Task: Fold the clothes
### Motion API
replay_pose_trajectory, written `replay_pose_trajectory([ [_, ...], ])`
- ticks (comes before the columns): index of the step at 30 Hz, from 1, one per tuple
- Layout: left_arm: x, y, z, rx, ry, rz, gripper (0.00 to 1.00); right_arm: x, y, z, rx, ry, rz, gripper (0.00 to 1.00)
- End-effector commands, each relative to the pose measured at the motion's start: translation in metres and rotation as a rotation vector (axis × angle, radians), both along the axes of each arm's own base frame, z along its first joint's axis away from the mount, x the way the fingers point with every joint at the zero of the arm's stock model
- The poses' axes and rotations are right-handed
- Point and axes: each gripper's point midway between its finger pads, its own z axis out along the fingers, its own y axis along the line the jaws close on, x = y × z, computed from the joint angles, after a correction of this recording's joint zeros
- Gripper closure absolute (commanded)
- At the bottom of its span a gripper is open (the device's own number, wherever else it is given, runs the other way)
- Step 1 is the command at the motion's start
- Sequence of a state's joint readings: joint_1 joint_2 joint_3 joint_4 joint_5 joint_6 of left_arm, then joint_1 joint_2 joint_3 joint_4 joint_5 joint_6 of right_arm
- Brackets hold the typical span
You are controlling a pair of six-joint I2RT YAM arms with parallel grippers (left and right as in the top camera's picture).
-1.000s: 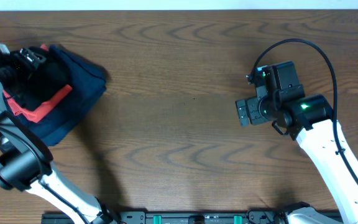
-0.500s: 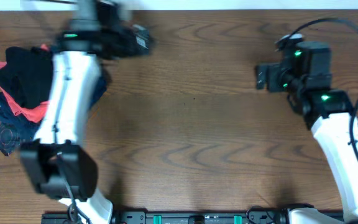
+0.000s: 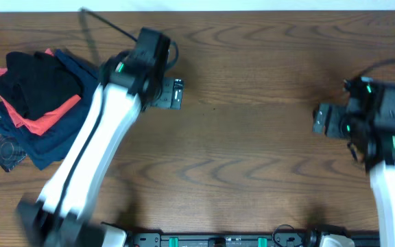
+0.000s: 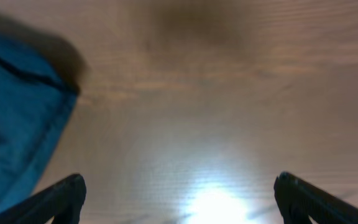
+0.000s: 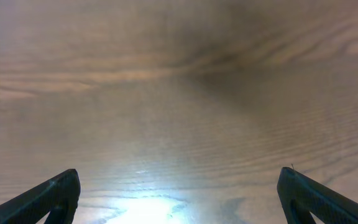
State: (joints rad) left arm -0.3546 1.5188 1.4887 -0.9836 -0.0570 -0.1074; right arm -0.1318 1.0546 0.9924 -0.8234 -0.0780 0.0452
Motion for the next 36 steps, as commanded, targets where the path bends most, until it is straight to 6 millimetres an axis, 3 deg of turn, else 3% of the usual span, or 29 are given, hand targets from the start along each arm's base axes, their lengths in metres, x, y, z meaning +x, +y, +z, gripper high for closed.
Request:
replay_pose_trajectory([
  [1, -0.032, 0.008, 0.033, -0.037, -0.159, -0.022, 0.02, -0.025, 0.007, 0.013, 0.029, -0.121, -0.008, 0.01],
  [5, -0.072, 0.021, 0.048, -0.121, -0.345, -0.020, 0.02, -0.056, 0.010, 0.027, 0.033, -0.285, -0.038, 0.01],
  [11, -0.121, 0.042, 0.068, -0.198, -0.559, -0.015, 0.02, -0.082, 0.014, 0.048, 0.013, -0.451, -0.032, 0.01],
  [17, -0.161, 0.058, 0.073, -0.212, -0.594, -0.014, 0.02, -0.095, 0.016, 0.040, 0.017, -0.419, -0.033, 0.01],
  [31, -0.185, 0.067, 0.042, -0.163, -0.467, -0.016, 0.02, -0.134, 0.025, -0.017, 0.051, -0.138, -0.017, 0.01],
  [36, -0.185, 0.067, 0.042, -0.162, -0.465, -0.016, 0.02, -0.134, 0.031, -0.017, 0.054, -0.136, 0.017, 0.01],
])
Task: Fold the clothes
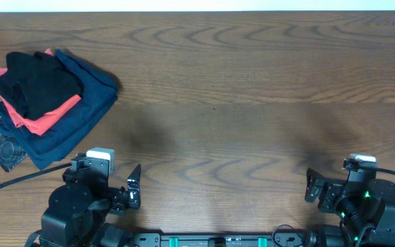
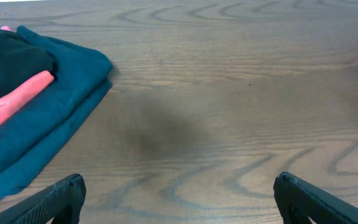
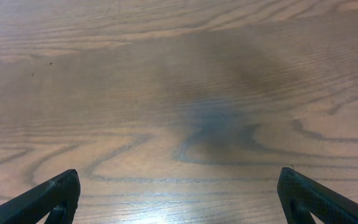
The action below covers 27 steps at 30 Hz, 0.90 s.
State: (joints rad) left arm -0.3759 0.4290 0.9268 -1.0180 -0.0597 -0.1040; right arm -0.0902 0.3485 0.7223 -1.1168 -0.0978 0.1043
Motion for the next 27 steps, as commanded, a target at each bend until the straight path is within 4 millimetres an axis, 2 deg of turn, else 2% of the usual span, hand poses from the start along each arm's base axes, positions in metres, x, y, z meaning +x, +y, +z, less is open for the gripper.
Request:
replay_pose_trajectory([
  [1, 0.000, 0.002, 0.000, 0.009, -0.002, 0.008, 0.02, -0.001, 0.003, -0.003, 0.014, 0.007, 0.006, 0.01],
  [6, 0.000, 0.002, 0.000, 0.009, -0.002, 0.008, 0.02, -0.003, 0.003, 0.001, 0.011, -0.029, 0.004, 0.01],
  [11, 0.000, 0.002, 0.000, 0.009, -0.002, 0.008, 0.02, -0.006, 0.004, 0.011, -0.040, -0.183, 0.042, 0.01],
  [15, 0.000, 0.002, 0.000, 0.008, -0.002, 0.008, 0.02, -0.001, 0.008, 0.018, -0.095, -0.354, 0.093, 0.01],
  [17, 0.000, 0.002, 0.000, 0.009, -0.002, 0.008, 0.02, 0.013, 0.009, 0.021, -0.115, -0.394, 0.118, 0.01],
  [22, 0.000, 0.002, 0.000, 0.008, -0.002, 0.008, 0.02, 0.048, 0.010, 0.042, -0.220, -0.618, 0.155, 0.01],
  [25, 0.000, 0.002, 0.000, 0.008, -0.002, 0.008, 0.02, 0.066, 0.009, 0.037, -0.251, -0.707, 0.156, 0.01],
  [27, 0.000, 0.002, 0.000, 0.009, -0.002, 0.008, 0.02, 0.075, 0.012, 0.024, -0.245, -0.740, 0.167, 0.01],
])
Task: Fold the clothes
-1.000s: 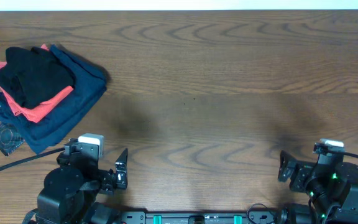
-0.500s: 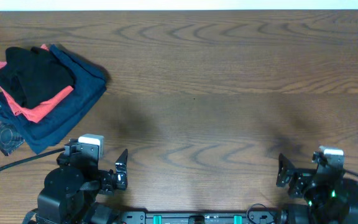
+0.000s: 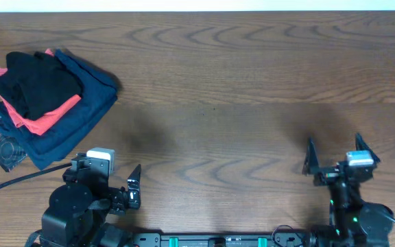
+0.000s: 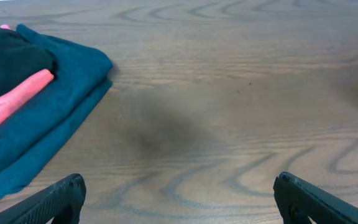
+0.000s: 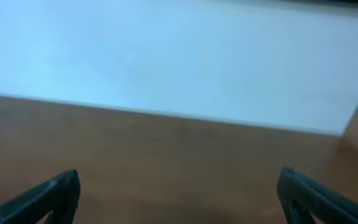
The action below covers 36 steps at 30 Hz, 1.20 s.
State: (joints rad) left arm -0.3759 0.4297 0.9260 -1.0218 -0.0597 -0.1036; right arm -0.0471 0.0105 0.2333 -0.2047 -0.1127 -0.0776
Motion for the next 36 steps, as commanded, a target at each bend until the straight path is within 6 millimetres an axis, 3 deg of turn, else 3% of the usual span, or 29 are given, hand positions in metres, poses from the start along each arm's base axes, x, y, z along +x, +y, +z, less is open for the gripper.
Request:
replay_pose_trajectory([
  [1, 0.000, 0.002, 0.001, 0.006, -0.007, 0.008, 0.02, 0.011, 0.010, -0.037, -0.038, 0.024, 0.059, 0.01],
  [4, 0.000, 0.002, 0.001, 0.006, -0.007, 0.008, 0.02, 0.015, 0.014, -0.074, -0.032, 0.107, 0.082, 0.01],
  [36, 0.000, 0.002, 0.001, 0.006, -0.007, 0.008, 0.02, 0.018, 0.014, -0.075, -0.033, 0.089, 0.084, 0.01],
])
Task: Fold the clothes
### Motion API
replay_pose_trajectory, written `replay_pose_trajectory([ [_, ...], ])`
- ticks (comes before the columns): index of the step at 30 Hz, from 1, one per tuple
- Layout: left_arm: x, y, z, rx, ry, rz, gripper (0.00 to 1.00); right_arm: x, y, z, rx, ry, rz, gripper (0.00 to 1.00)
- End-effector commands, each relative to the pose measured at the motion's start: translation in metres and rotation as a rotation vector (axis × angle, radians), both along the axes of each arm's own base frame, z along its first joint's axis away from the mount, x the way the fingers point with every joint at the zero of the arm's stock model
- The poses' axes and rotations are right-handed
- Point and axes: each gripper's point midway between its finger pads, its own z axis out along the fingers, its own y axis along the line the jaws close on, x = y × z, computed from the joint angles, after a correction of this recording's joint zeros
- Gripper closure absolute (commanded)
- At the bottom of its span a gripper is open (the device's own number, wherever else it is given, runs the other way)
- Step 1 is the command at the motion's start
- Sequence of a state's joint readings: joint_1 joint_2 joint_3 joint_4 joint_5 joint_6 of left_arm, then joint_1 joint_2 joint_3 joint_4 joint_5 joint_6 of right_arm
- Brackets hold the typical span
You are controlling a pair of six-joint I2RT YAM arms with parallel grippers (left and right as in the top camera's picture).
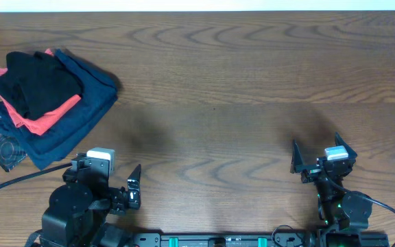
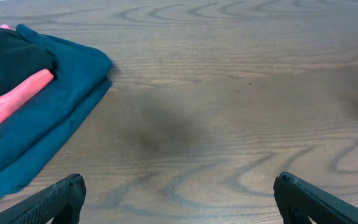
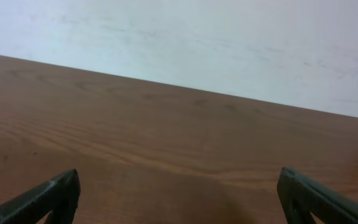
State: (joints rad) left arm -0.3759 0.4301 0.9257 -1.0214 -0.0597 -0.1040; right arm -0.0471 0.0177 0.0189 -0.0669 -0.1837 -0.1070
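The clothes are a folded stack at the table's far left: a black garment (image 1: 36, 82) on top, a coral one (image 1: 43, 122) under it, then navy cloth (image 1: 77, 113). In the left wrist view the navy cloth (image 2: 48, 106) and the coral strip (image 2: 14, 102) lie at the left. My left gripper (image 1: 105, 175) sits at the front edge, below and right of the stack. It is open (image 2: 179, 199) with only bare wood between its fingers. My right gripper (image 1: 319, 152) is at the front right, open (image 3: 179, 199) and empty, facing the far wall.
A black printed item (image 1: 2, 147) pokes out under the stack's lower left corner. The brown wooden table (image 1: 238, 82) runs wide between the stack and the right arm. A pale wall (image 3: 185, 43) stands behind the table's far edge.
My right gripper has shifted a little to the left. Its camera now shows more of the table under the wall. The left gripper and the stack have not moved.
At first both arms reached out over the table, the left one beside the stack, both open. Then both were back at the front edge. After that the right wrist pointed up at the wall, and now it sees the table and the wall.
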Motion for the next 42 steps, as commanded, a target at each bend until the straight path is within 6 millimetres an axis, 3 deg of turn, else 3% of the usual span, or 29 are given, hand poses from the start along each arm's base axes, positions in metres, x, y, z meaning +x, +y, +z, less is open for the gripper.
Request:
replay_pose_trajectory([
  [1, 0.000, 0.002, 0.001, 0.006, -0.007, 0.008, 0.02, 0.000, 0.003, -0.004, -0.009, 0.008, 0.013, 0.01],
  [33, 0.000, 0.002, 0.001, 0.006, -0.007, 0.008, 0.02, 0.000, 0.003, -0.004, -0.009, 0.008, 0.013, 0.01],
  [42, -0.002, 0.025, -0.033, 0.008, -0.062, 0.127, 0.02, 0.000, 0.003, -0.004, -0.009, 0.008, 0.013, 0.01],
])
